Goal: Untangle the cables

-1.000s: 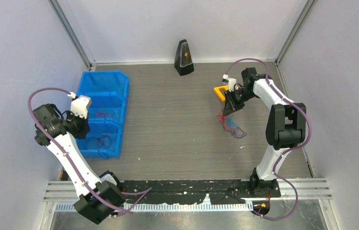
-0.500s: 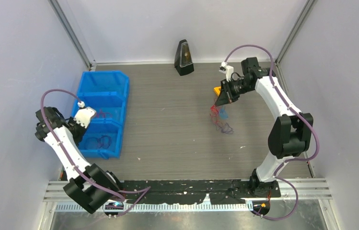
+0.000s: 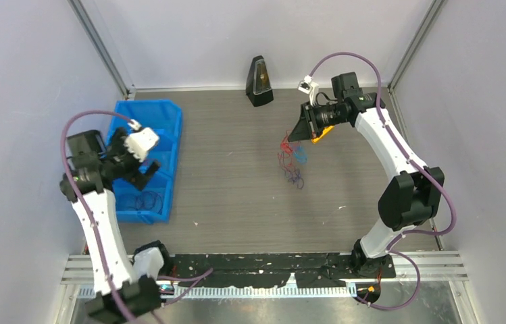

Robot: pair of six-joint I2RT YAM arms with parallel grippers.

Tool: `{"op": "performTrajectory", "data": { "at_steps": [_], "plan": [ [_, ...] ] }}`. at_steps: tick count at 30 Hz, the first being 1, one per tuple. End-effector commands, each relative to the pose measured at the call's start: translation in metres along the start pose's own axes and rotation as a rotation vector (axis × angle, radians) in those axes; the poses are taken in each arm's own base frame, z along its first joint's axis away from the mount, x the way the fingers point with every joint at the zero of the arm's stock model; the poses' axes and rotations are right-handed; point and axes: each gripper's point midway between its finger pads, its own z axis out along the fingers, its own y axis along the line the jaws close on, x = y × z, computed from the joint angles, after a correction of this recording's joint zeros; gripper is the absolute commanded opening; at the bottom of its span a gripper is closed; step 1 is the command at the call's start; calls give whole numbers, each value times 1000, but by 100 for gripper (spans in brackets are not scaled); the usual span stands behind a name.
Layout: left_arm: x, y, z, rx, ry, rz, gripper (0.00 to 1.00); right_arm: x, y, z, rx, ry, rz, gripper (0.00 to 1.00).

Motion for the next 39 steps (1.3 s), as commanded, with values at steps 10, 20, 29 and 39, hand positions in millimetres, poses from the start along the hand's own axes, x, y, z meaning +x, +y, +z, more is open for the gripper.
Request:
{"op": "performTrajectory", "data": {
  "at_steps": [10, 20, 29, 39],
  "plan": [
    [-236, -192, 67, 561, -687, -29, 99, -46, 91, 8, -237, -102, -170, 5],
    [-289, -244, 105, 694, -733, -72, 77, -42, 119, 18, -296, -85, -208, 5],
    [-224, -217, 98, 720, -606, -95, 0, -26, 54, -11, -116, -86, -117, 5],
    [-131, -191, 117, 617, -400, -115, 0, -33, 2, -41, 16, -119, -59, 5]
  ]
}}
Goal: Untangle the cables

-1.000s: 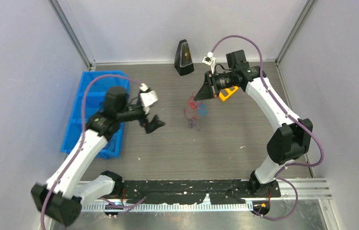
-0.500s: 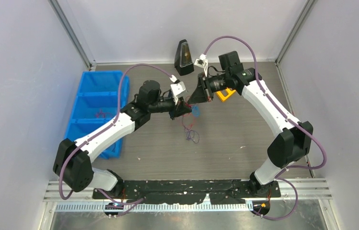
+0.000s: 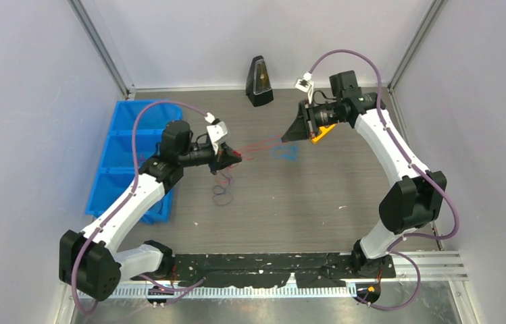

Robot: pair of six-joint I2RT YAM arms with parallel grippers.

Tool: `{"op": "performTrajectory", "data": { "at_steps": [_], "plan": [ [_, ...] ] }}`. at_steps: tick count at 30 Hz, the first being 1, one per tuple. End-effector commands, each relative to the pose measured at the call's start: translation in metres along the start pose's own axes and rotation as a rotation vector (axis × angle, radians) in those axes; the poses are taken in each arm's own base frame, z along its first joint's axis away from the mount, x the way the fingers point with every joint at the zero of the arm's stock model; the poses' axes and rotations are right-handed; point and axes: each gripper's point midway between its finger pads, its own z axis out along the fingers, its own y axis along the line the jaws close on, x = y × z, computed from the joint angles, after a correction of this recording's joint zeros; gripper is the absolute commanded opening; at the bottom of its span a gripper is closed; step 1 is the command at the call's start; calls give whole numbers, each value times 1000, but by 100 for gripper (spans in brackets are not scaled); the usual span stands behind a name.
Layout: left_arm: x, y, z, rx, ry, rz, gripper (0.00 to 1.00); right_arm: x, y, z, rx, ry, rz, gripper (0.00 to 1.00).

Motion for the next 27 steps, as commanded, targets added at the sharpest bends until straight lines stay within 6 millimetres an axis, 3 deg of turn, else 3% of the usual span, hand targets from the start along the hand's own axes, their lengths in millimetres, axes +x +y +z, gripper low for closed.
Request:
{"op": "performTrajectory", "data": {
  "at_steps": [1, 4, 8, 13, 18, 23, 24, 26, 27],
  "plan": [
    [69, 16, -42, -114, 193, -125, 0, -17, -41, -53, 216, -60, -13, 5],
    [88, 20, -50, -141, 209, -160, 0, -24, -43, -61, 235, -71, -29, 6],
    [93, 21, -48, -134, 222, -166, 0, -21, -47, -61, 243, -64, -19, 6],
    [93, 27, -45, -130, 237, -203, 0, -11, -47, -57, 226, -39, 25, 18],
    [90, 32, -42, -138, 242, -246, 0, 33, -84, -50, 327, 89, 78, 43],
    [107, 41, -43, -182, 327, -330, 0, 67, -118, -44, 426, 216, 102, 53],
    [109, 41, -43, -177, 342, -339, 2, 71, -126, -45, 467, 243, 87, 56],
    [111, 37, -43, -155, 357, -341, 27, 83, -135, -42, 519, 305, 57, 65],
    [108, 35, -44, -147, 348, -337, 34, 92, -137, -38, 542, 352, 43, 68]
  ]
}}
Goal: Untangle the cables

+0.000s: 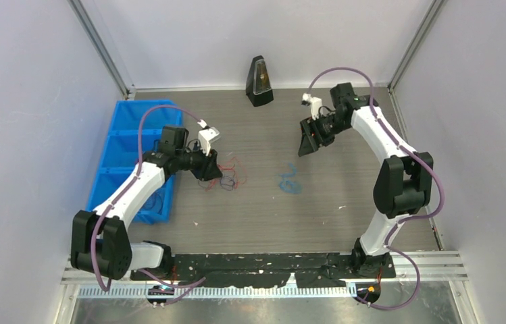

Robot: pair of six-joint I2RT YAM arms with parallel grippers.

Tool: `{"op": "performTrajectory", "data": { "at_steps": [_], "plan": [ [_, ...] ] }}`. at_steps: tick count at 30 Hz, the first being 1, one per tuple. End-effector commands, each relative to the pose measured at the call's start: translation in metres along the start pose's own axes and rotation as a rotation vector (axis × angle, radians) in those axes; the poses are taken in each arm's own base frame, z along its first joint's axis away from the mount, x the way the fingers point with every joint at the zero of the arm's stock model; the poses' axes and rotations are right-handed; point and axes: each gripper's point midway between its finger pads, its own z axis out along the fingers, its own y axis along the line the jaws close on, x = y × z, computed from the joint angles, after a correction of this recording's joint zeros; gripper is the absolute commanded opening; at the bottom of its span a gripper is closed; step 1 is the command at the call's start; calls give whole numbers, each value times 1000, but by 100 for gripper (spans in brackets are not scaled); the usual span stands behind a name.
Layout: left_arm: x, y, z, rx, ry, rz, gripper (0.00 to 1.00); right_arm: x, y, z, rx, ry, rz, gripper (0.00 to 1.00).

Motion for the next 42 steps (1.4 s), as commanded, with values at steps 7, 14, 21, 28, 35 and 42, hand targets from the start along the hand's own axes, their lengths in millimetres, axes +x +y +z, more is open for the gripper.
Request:
{"op": "performTrajectory", "data": {
  "at_steps": [7, 14, 21, 28, 35, 42],
  "plan": [
    [-45, -17, -36, -25, -143, 96, 77, 42, -17, 62, 229, 247, -200, 75],
    [-73, -8, -73, -190, -277, 162, 91, 68, -24, 111, 236, 373, -199, 77],
    [-95, 6, -111, -330, -416, 77, 96, 51, -18, 110, 194, 345, -247, 17],
    [-120, -24, -118, -184, -461, 199, 96, -60, 82, 36, -138, -77, -301, 6],
    [-149, -73, -94, 13, -453, 352, 99, -127, 171, -16, -361, -338, -351, 5],
    [-182, -93, -65, 82, -511, 261, 100, -145, 216, -28, -432, -408, -426, 6]
  ]
}}
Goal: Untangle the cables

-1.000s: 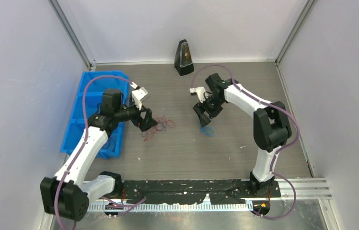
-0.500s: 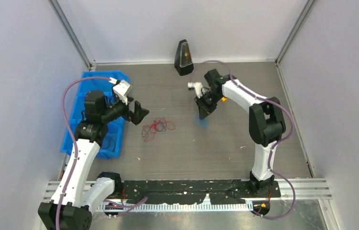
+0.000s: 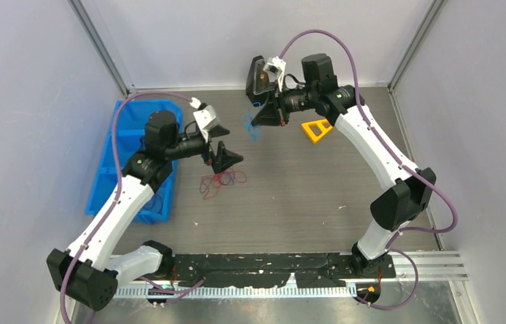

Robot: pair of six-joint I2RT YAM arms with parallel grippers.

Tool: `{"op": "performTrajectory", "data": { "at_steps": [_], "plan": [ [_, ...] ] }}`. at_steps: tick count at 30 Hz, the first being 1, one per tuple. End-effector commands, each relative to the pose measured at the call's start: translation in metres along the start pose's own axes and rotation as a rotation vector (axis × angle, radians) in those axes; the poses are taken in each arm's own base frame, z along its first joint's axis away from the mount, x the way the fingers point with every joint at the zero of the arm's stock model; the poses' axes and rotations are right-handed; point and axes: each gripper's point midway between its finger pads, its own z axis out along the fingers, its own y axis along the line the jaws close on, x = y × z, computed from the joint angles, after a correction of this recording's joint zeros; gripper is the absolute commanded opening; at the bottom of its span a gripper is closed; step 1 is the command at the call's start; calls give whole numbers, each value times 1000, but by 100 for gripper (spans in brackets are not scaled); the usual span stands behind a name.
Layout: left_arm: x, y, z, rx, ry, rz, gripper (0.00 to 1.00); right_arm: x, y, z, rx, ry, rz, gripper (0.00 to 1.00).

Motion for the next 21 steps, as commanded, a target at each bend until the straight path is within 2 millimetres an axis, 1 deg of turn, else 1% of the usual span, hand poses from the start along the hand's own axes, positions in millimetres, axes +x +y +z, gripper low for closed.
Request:
{"op": "performTrajectory", "data": {
  "at_steps": [1, 4, 5, 6, 7, 9, 11, 12, 13, 14, 15, 16, 17, 18, 19, 21],
  "plan": [
    [-37, 5, 22, -13, -114, -44, 100, -25, 26, 8, -86, -61, -13, 5],
    [-46, 6, 34, -3, -133, -79, 100, -28, 35, 15, -105, -61, -35, 5],
    [-47, 7, 38, -11, -131, -79, 97, -29, 40, 18, -112, -61, -47, 5],
    [-46, 10, 41, -24, -123, -82, 87, -31, 42, 19, -117, -63, -54, 5],
    [-44, 14, 43, -35, -108, -89, 75, -34, 47, 20, -127, -66, -64, 5],
    [-41, 22, 42, -57, -74, -92, 48, -39, 50, 19, -128, -75, -74, 5],
    [-47, 30, 34, -64, -99, -94, 24, -41, 48, 17, -105, -81, -80, 6],
    [-47, 32, 30, -63, -105, -95, 11, -43, 47, 15, -94, -86, -87, 8],
    [-45, 34, 25, -65, -98, -94, 1, -44, 43, 14, -69, -90, -89, 10],
    [-42, 37, 19, -72, -89, -90, 0, -47, 41, 11, -55, -97, -93, 16],
    [-39, 38, 14, -75, -80, -89, 0, -48, 38, 10, -39, -101, -93, 18],
    [-35, 41, 8, -81, -73, -98, 0, -50, 34, 7, -27, -108, -87, 27],
    [-30, 45, 2, -95, -64, -113, 0, -51, 31, 6, -19, -111, -82, 32],
    [-25, 52, -4, -118, -53, -130, 0, -52, 25, 2, -5, -115, -77, 42],
    [-20, 59, -11, -145, -40, -139, 0, -52, 22, 0, 3, -117, -73, 45],
    [-8, 80, -28, -226, -14, -167, 0, -48, 9, -7, 30, -117, -56, 58]
  ]
}}
